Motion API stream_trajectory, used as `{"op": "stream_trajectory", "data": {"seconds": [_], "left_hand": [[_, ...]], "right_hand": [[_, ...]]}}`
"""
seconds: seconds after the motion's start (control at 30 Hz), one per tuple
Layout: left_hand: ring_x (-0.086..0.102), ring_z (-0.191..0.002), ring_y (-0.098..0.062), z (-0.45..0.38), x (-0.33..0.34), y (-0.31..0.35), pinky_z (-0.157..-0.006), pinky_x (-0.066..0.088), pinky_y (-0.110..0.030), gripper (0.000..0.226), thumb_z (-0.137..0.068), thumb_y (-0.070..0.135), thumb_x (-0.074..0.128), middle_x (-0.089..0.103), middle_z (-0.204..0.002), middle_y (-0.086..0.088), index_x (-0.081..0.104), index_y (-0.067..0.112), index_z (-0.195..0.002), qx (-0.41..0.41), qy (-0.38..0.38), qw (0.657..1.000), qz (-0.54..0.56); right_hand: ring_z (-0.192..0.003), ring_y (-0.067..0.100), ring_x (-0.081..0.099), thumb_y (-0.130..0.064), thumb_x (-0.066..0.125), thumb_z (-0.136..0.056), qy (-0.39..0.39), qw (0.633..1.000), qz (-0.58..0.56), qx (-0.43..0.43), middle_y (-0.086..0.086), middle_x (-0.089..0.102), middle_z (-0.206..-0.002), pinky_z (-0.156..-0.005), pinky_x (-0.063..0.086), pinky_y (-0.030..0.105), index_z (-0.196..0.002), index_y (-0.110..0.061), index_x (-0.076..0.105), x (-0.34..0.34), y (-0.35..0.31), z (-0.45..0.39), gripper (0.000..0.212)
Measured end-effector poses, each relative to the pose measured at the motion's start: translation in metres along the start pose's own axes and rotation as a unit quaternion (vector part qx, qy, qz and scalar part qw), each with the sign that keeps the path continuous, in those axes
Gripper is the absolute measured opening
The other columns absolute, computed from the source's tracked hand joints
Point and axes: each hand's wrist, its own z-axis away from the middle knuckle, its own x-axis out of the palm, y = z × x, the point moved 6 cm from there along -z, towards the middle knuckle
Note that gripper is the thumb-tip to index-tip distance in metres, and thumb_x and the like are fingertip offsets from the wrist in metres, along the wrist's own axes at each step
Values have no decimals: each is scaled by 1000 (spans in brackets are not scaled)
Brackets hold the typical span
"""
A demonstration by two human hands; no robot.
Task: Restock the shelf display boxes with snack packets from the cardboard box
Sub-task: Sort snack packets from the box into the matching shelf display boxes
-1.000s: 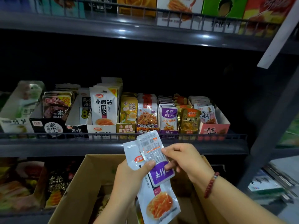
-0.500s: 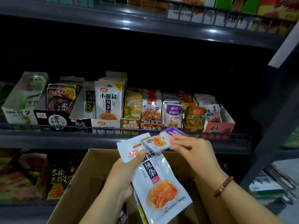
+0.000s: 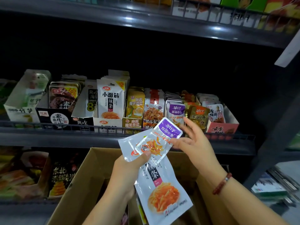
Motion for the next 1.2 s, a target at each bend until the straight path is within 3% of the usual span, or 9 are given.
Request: {"op": "stream_trajectory", "data": {"seconds": [0.1,0.2,0.3,0.43,0.53,0.73,0.9,1.07,1.2], "left_hand": [[74,-73,-27,1,2,1,-63,59,-36,18,-82,11,72,76,-85,-8,67,13,-99,6,-5,1000,-14],[74,-72,-25,-1,0,0,-64,59,-38,19,-83,13,72,76,-84,-7,66,13,-101,8,6,1000,-18],[74,-73,-26,-5,-4,0,-66,59,-40,21,-83,12,71,76,-85,-6,66,12,-104,10,25,1000,-14],[74,-70,-24,-6,-4,0,-61,59,-36,21,-84,13,71,76,-82,-4,65,13,-104,13,30,999,-10],[74,-72,-24,-6,-1,0,-65,60,-39,21,-84,14,71,77,-84,-4,65,13,-104,15,24,1000,-10],[74,-77,-26,-6,-1,0,-80,59,-50,25,-82,17,72,77,-88,-5,66,14,-106,11,22,999,-23],[74,-75,-24,-5,-1,1,-77,60,-47,23,-82,20,73,76,-87,-3,65,18,-103,14,28,999,-30],[74,-69,-20,-4,0,1,-62,59,-36,18,-83,19,72,76,-80,1,65,19,-99,14,30,999,-32],[74,-71,-22,-3,1,1,-70,60,-42,19,-83,18,72,76,-82,-2,65,17,-101,8,25,999,-34]], "right_hand": [[-88,13,70,-10,73,-80,-19,996,-9,84,-1,70,-103,-69,57,26,-127,-21,49,3,10,-12,53],[-90,15,67,-7,69,-82,-15,997,13,77,3,69,-103,-63,53,21,-118,-14,55,-3,7,-27,39],[-94,9,63,-6,63,-86,61,997,46,14,-2,64,-110,-63,51,19,-117,-20,51,-28,-7,-55,37],[-113,10,54,-4,56,-92,121,969,190,-105,3,56,-127,-64,44,9,-129,-19,45,-49,-20,-92,41],[-102,6,51,-7,53,-95,134,931,300,-161,6,56,-128,-58,36,2,-133,-18,44,-49,-26,-106,40],[-101,20,58,-9,51,-96,71,912,387,-117,7,54,-126,-60,37,11,-135,-19,44,-34,-8,-123,41],[-96,8,43,-7,52,-95,52,898,423,-111,8,40,-137,-85,38,15,-140,-19,45,-23,6,-119,47],[-88,12,49,-10,53,-96,55,891,433,-123,6,41,-138,-78,38,14,-143,-18,42,-23,3,-115,49],[-96,19,56,-18,59,-93,71,884,442,-134,8,56,-123,-75,42,21,-126,-11,56,-26,-1,-116,34]]}}
